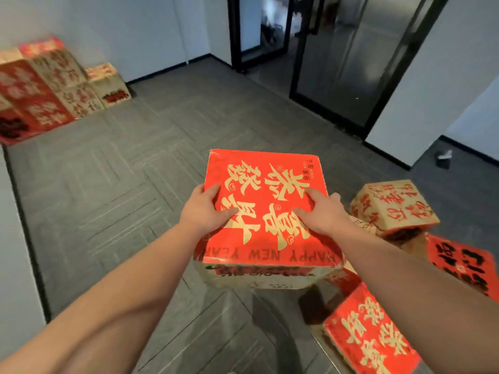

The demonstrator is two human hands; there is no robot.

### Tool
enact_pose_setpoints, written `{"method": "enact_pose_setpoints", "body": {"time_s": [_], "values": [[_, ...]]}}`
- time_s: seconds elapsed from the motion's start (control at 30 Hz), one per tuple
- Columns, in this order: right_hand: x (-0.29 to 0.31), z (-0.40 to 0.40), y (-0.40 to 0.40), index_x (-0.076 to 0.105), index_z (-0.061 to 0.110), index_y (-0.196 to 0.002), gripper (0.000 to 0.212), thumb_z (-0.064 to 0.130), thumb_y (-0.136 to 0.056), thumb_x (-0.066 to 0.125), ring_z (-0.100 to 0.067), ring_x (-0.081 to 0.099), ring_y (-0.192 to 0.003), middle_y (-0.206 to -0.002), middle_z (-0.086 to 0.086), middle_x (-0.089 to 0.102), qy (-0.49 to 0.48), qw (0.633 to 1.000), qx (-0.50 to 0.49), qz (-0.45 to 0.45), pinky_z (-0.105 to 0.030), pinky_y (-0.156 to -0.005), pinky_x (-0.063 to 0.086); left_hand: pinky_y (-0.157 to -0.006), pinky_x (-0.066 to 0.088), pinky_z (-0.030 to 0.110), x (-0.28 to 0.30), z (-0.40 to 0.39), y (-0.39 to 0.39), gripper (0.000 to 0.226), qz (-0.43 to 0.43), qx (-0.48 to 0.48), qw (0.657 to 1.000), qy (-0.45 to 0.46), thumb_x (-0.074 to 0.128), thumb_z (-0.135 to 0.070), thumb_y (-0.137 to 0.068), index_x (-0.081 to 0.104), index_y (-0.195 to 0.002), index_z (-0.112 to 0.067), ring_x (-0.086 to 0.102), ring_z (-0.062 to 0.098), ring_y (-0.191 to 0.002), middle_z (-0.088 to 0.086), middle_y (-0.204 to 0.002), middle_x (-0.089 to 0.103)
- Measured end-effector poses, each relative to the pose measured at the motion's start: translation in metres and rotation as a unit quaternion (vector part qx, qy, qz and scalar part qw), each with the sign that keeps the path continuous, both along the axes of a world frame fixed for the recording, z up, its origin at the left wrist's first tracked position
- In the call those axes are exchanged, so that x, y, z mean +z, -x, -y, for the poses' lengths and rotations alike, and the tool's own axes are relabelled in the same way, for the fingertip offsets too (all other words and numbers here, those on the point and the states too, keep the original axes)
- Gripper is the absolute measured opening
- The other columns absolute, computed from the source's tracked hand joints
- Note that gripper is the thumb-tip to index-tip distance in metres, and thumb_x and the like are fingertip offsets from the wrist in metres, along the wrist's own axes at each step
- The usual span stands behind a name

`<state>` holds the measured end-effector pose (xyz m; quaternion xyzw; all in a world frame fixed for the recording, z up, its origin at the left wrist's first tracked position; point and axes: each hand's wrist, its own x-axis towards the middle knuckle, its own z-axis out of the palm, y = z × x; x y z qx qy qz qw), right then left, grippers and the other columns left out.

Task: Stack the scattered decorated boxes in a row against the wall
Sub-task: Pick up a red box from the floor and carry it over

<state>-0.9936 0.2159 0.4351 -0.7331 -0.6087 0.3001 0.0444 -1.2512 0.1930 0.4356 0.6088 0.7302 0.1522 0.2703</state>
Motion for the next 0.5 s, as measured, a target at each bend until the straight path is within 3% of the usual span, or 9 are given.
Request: {"method": "enact_pose_setpoints", "body": {"time_s": [0.23,0.5], "values": [[-0.001,-0.081,0.142,0.031,0.037,-0.142,0.063,0.058,-0.087,0.054,-0.032,0.049,-0.118,-0.132,-0.011,0.035,-0.02,0.998,0.054,0.007,-0.046,-0.096,0.044,-0.106,0.034,0.036,-0.001,-0.054,0.137,0.084,-0.015,0.057,0.998,0.003,0.069,-0.053,-0.078,0.033,-0.147,-0.021,0.037,0.024,-0.133,0.006,-0.147,0.033],[-0.02,-0.223,0.229,0.035,0.038,-0.139,0.062,0.059,-0.085,0.056,-0.032,0.048,-0.117,-0.126,-0.01,0.036,-0.023,0.995,0.089,0.025,-0.044,-0.093,0.045,-0.102,0.036,0.033,-0.021,-0.173,0.214,0.075,0.019,0.106,0.994,-0.001,0.075,-0.044,-0.076,0.045,-0.139,-0.019,0.044,0.024,-0.126,0.008,-0.138,0.043]]}}
